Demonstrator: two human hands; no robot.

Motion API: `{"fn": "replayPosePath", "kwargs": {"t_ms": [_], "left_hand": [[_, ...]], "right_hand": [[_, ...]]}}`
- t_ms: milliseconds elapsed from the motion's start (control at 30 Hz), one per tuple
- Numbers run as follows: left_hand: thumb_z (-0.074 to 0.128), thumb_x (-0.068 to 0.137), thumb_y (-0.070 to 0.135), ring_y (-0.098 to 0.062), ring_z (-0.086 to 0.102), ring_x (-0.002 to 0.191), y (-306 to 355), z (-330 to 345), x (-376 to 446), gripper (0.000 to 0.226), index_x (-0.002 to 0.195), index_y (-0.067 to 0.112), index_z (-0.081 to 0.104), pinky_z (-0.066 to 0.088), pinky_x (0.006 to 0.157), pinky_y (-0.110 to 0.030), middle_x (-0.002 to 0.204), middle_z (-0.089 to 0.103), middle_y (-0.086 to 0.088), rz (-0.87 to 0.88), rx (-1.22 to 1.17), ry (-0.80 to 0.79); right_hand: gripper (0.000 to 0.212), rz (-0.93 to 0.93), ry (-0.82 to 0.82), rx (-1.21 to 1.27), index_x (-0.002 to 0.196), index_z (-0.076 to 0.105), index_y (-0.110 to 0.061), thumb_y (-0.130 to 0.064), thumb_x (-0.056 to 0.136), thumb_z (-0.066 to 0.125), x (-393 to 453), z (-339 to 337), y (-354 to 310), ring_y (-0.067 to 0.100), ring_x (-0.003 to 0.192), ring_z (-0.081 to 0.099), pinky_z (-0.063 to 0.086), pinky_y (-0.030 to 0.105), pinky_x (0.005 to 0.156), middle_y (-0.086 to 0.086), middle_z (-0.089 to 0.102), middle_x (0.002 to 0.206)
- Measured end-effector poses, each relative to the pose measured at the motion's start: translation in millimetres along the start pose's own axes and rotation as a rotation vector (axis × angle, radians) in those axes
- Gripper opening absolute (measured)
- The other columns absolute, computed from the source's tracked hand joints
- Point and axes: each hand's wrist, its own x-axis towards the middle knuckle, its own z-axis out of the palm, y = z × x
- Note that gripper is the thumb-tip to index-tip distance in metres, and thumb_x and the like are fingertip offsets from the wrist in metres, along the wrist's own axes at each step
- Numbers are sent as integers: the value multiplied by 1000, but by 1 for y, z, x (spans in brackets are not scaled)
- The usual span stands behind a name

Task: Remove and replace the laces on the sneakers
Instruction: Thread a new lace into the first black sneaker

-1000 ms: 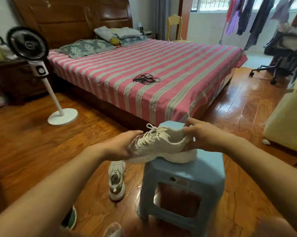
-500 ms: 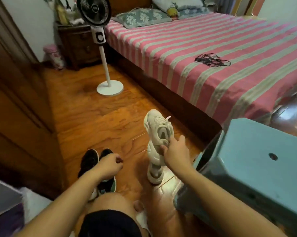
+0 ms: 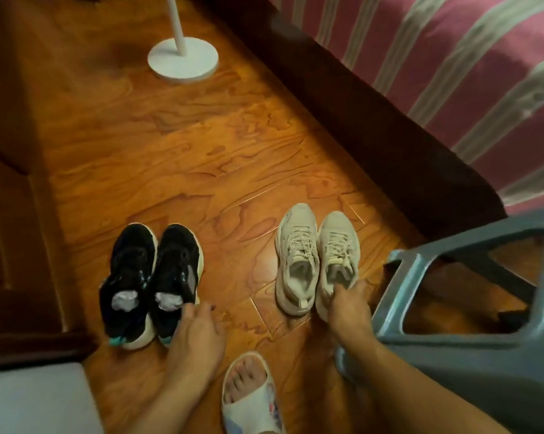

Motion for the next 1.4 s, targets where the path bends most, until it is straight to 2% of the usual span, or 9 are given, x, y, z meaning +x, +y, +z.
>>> {"fn": "replayPosePath", "kwargs": {"t_ms": [100, 233, 367, 533, 667, 900, 1067, 1200, 1400], "left_hand": [[62, 94, 32, -31, 58, 109, -28, -5, -6, 50, 138, 20, 43, 54, 80, -39, 125, 47, -13, -170, 152, 91], [58, 97, 36, -40, 51, 121, -64, 4, -1, 60, 151, 29, 32, 46, 95, -44, 141, 38, -20, -297, 60, -22], [55, 102, 31, -41, 53, 124, -71, 10, 22, 43, 143, 19, 49, 45, 99, -45, 137, 53, -22, -248, -30, -66], [51, 105, 27, -41, 59, 113, -41, -22, 6, 29, 128, 10, 58, 46, 89, -43, 119, 62, -21, -134, 12, 95], [48, 106, 27, -38, 60, 109, 0, -100, -34, 24, 125, 14, 56, 45, 83, -42, 115, 62, -16, 93, 88, 209], [58, 102, 22, -32, 60, 102, 118, -302, -138, 19, 119, 26, 64, 33, 70, -31, 100, 50, 1, 800, 298, 377], [61, 99, 13, -27, 62, 93, 242, -350, -211, 29, 125, 25, 63, 49, 74, -34, 110, 56, 1, 1232, 394, 469], [61, 84, -9, -24, 62, 98, 343, -296, -251, 48, 115, 27, 60, 55, 84, -39, 116, 57, 1, 1478, 329, 327], [53, 90, -1, -23, 38, 141, 437, -174, -283, 68, 145, 39, 50, 38, 117, -40, 154, 34, -5, 1176, -74, -173]], "right_hand": [[28, -92, -3, -23, 124, 56, -16, -23, 96, 55, 9, 4, 1, 34, 110, 57, 50, 43, 100, 15, 36, 139], [46, -165, -68, -118, 127, 55, -7, -37, 93, 44, 14, 5, 1, 41, 124, 48, 41, 54, 107, 22, 44, 140], [55, -87, -197, -187, 143, 42, -12, -16, 92, 60, 8, -22, -4, 37, 132, 45, 43, 43, 106, 20, 39, 147], [56, -149, -145, -112, 147, 39, -16, -25, 95, 58, -33, -86, -32, 36, 128, 50, 45, 46, 107, 17, 45, 144], [56, -416, -116, -86, 151, 36, -15, -21, 97, 52, -89, -182, -71, 35, 138, 40, 38, 42, 113, 15, 37, 151], [81, -860, 394, -291, 156, 29, -25, -46, 88, 68, -203, -414, -44, 32, 142, 30, 27, 40, 119, 8, 33, 156], [105, -817, 403, -345, 156, 24, -25, -74, 74, 67, -253, -475, 57, 28, 146, 25, 24, 44, 121, 2, 31, 159], [58, -823, 300, 254, 129, 55, -19, -39, 81, 81, -272, -450, 141, 1, 109, 57, 44, 15, 96, -12, 63, 117], [55, -317, 447, 567, 116, 63, -26, -58, 72, 73, -232, -409, 210, 20, 98, 66, 54, 38, 83, -2, 68, 106]]}}
